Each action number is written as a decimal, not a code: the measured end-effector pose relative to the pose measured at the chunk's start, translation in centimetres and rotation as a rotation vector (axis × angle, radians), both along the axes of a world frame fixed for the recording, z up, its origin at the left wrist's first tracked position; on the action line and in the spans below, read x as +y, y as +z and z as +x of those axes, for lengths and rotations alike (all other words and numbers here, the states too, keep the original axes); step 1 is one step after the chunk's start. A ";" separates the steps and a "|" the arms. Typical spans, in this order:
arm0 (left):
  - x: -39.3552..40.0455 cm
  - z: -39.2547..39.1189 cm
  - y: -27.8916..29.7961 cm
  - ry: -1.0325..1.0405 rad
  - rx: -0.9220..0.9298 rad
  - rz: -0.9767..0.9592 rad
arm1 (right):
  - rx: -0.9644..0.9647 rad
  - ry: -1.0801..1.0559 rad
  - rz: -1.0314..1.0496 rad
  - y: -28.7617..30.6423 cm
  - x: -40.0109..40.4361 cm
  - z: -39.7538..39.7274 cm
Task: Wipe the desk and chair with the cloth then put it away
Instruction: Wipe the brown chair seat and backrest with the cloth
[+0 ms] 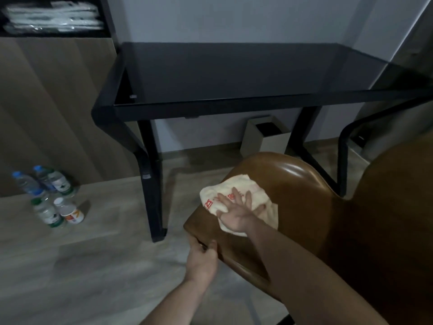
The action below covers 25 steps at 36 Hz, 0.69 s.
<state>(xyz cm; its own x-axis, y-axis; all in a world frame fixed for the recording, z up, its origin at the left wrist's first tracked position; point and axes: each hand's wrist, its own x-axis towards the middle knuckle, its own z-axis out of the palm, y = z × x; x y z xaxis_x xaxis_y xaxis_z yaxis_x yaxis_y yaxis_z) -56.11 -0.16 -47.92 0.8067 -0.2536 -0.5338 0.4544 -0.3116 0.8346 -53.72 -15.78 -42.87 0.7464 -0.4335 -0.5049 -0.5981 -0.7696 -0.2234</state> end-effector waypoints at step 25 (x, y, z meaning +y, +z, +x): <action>-0.9 2.8 3.6 -0.103 0.054 0.104 | 0.146 -0.345 -0.020 -0.8 -0.1 -12.2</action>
<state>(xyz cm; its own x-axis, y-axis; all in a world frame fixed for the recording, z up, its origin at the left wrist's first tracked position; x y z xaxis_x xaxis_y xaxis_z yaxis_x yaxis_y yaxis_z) -53.28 -1.07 -44.28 0.7484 -0.2745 -0.6038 0.4591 -0.4427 0.7703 -65.94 -15.92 -43.63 0.4756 -0.6577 -0.5842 -0.8473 -0.5210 -0.1032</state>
